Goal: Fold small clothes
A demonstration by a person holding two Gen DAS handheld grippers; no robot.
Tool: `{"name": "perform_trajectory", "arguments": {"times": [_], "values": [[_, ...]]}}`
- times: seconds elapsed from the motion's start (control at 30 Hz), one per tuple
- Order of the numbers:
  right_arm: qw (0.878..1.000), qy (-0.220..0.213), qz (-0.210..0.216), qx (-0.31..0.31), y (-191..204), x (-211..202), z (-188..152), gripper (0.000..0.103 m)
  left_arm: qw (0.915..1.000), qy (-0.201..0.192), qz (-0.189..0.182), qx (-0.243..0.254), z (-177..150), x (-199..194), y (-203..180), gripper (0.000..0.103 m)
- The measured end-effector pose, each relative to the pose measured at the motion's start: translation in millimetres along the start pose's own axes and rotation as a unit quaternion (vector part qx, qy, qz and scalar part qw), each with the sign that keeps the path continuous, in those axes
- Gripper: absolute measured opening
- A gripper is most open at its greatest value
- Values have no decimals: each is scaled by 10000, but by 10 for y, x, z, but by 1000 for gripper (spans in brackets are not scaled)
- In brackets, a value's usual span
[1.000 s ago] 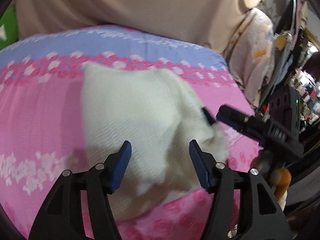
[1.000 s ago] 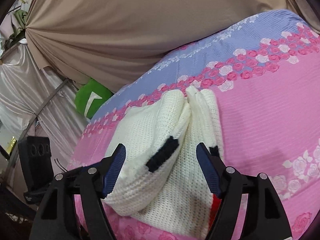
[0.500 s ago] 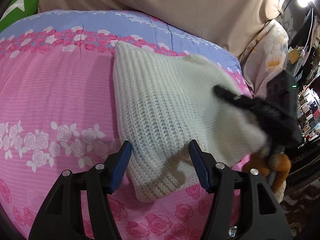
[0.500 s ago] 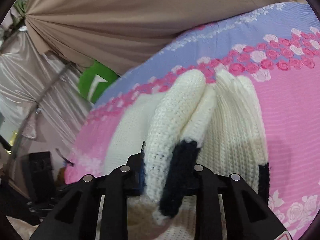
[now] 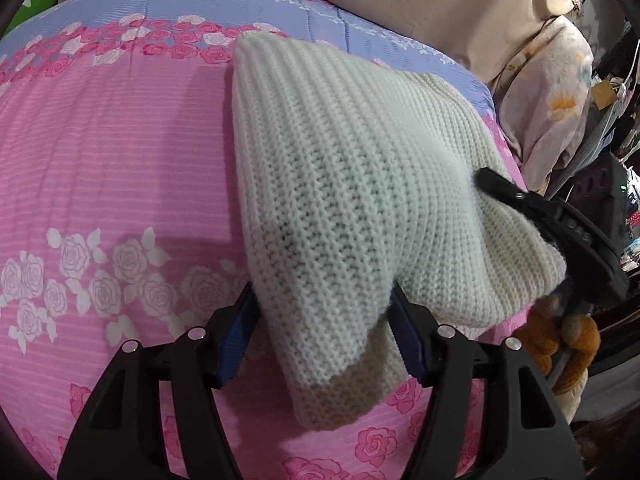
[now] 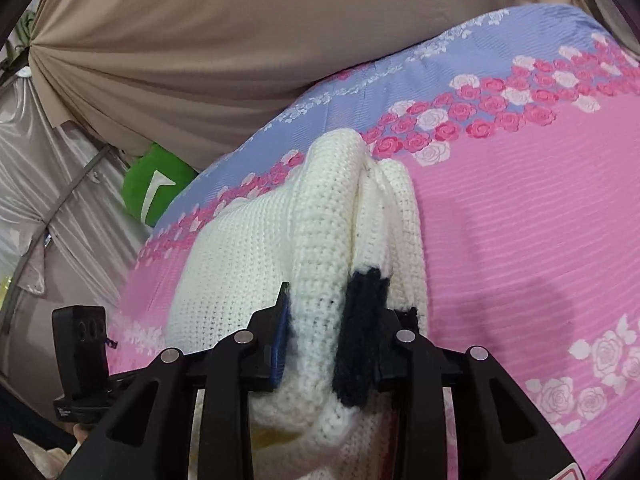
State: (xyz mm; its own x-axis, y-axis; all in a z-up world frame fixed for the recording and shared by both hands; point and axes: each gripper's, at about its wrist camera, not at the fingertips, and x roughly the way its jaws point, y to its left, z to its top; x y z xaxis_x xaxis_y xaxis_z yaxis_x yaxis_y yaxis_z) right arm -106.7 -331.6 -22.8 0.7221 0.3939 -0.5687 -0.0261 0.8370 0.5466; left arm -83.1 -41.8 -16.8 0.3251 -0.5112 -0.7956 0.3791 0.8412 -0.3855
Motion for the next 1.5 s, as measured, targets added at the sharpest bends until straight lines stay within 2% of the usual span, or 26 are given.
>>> {"name": "perform_trajectory", "arguments": {"times": [0.07, 0.13, 0.27, 0.43, 0.57, 0.6, 0.63, 0.67, 0.77, 0.83, 0.9, 0.93, 0.97, 1.03, 1.1, 1.2, 1.27, 1.33, 1.4, 1.5], "values": [[9997, -227, -32, -89, 60, -200, -36, 40, 10000, -43, 16, -5, -2, -35, -6, 62], [9991, -364, 13, -196, 100, -393, -104, 51, 9999, -143, 77, 47, -11, -123, -35, 61], [9980, -316, 191, -503, 229, -631, -314, 63, 9984, -487, 239, 180, -18, -320, -83, 60], [9969, -91, 361, -688, 418, -431, -492, 70, 9981, -598, 129, -79, 22, -356, 4, 60], [9968, -53, 63, -800, 407, -231, -517, 70, 9979, -649, 89, 15, 46, -370, -37, 60], [9965, -6, -43, -835, 382, -169, -523, 63, 9982, -592, 73, 108, 49, -340, -78, 60], [9961, 57, -168, -865, 363, -129, -529, 34, 9984, -499, 126, 217, 40, -300, -123, 60], [9960, 191, -208, -850, 333, -108, -523, 18, 9984, -427, 200, 319, 21, -268, -164, 60], [9976, -135, 448, -507, 269, -447, -482, 12, 9972, -254, 326, 626, -58, -234, -228, 57], [9972, -342, 607, -284, 192, -694, -471, 11, 9968, -73, 384, 697, -115, -208, -187, 53], [9993, -173, 280, -203, 64, -660, -536, 11, 9967, 164, 396, 692, -176, -143, -120, 48], [9998, 73, -136, -157, -61, -521, -623, 10, 9961, 254, 445, 713, -206, -107, -101, 48], [9987, 332, -371, -67, -183, -377, -720, 10, 9961, 293, 438, 714, -235, -86, -80, 48], [9990, 364, -241, 46, -285, -318, -819, 9, 9962, 299, 424, 699, -245, -88, -68, 48], [9994, 234, -246, -110, -184, -424, -744, 12, 9965, 277, 414, 665, -233, -100, -69, 48], [9994, 142, -237, -219, -98, -547, -675, 25, 9966, 139, 391, 712, -205, -219, -100, 47], [9992, -34, -289, -287, -53, -650, -592, 33, 9961, -140, 427, 758, -159, -396, -129, 46], [9987, -317, -284, -293, -30, -749, -444, 53, 9952, -413, 416, 784, -89, -544, -152, 48], [9978, -524, -206, -347, 10, -753, -238, 58, 9930, -692, 387, 872, 38, -632, -227, 53], [9970, -508, -227, -537, 90, -517, 71, 61, 9889, -908, 601, 1007, 249, -585, -375, 54]]}}
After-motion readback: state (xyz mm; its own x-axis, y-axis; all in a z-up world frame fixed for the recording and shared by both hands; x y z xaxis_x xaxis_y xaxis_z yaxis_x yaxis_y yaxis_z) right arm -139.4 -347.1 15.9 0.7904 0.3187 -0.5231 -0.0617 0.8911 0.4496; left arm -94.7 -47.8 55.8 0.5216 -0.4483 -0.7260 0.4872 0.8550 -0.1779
